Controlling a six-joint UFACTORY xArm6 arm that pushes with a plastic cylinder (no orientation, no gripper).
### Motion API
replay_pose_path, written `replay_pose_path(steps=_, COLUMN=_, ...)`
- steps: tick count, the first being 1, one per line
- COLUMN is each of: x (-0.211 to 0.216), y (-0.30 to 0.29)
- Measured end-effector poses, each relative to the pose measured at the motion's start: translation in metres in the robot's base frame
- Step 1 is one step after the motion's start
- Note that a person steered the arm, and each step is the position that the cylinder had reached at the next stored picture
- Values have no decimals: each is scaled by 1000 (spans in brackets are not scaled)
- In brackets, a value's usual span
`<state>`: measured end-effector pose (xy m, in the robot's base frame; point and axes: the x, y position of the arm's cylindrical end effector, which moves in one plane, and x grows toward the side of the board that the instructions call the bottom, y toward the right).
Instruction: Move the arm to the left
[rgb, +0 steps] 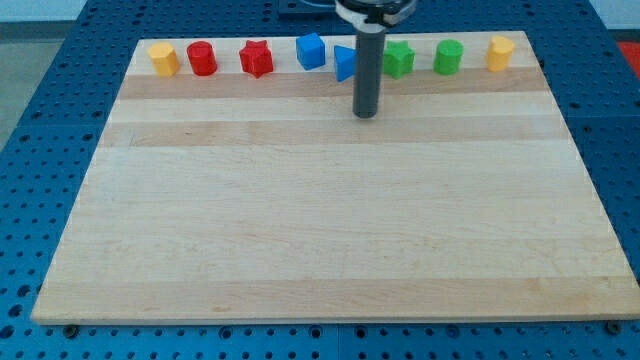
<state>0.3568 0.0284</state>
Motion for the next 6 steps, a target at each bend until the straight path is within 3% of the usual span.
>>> replay_pose_path(steps=3, x=55, y=-109)
replay_pose_path(steps=5, x=62, y=-217)
replay_pose_path(steps=6, x=36, y=-282)
